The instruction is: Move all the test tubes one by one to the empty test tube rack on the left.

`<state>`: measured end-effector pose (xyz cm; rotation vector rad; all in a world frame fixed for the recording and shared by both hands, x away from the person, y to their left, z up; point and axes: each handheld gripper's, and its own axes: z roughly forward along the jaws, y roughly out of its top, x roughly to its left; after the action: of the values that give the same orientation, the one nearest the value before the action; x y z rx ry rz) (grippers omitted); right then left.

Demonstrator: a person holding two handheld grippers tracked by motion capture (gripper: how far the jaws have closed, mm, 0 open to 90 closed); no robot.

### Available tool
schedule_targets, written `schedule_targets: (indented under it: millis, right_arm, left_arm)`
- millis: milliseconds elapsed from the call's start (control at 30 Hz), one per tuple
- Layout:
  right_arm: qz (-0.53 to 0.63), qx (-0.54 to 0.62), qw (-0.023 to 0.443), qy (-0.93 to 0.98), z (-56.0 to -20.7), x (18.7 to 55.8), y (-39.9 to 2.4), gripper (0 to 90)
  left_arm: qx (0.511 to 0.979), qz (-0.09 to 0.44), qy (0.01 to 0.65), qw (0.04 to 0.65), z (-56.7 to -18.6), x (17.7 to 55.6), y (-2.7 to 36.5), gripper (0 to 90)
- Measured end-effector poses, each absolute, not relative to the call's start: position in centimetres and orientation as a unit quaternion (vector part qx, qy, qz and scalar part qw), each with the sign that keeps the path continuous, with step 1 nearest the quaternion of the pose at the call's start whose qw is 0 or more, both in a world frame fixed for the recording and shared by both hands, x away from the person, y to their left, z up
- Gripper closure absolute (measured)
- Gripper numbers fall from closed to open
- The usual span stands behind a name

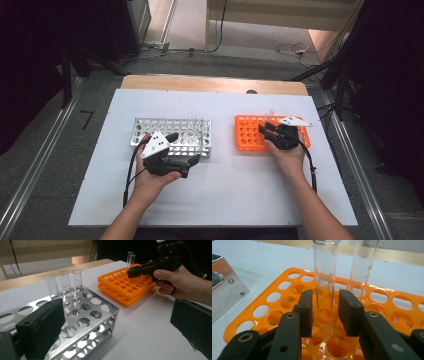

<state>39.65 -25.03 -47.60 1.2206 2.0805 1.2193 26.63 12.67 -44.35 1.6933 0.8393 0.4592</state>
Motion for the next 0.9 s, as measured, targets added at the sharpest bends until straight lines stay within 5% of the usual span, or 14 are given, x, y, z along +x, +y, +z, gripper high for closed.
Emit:
schedule_targets:
  millis: [233, 900]
  right_arm:
    - [0.435, 0.435, 0.239, 0.751, -47.8, 39.6, -24.5, 72.9]
    - [0.49, 0.413, 0.243, 0.728, -44.7, 37.8, -25.9, 73.7]
  left_arm:
    - [0.718, 0.197, 0.357, 0.564, -44.3, 26.6, 12.7, 0.0]
    - [0.719, 0.199, 0.354, 0.564, -44.1, 26.6, 12.5, 0.0]
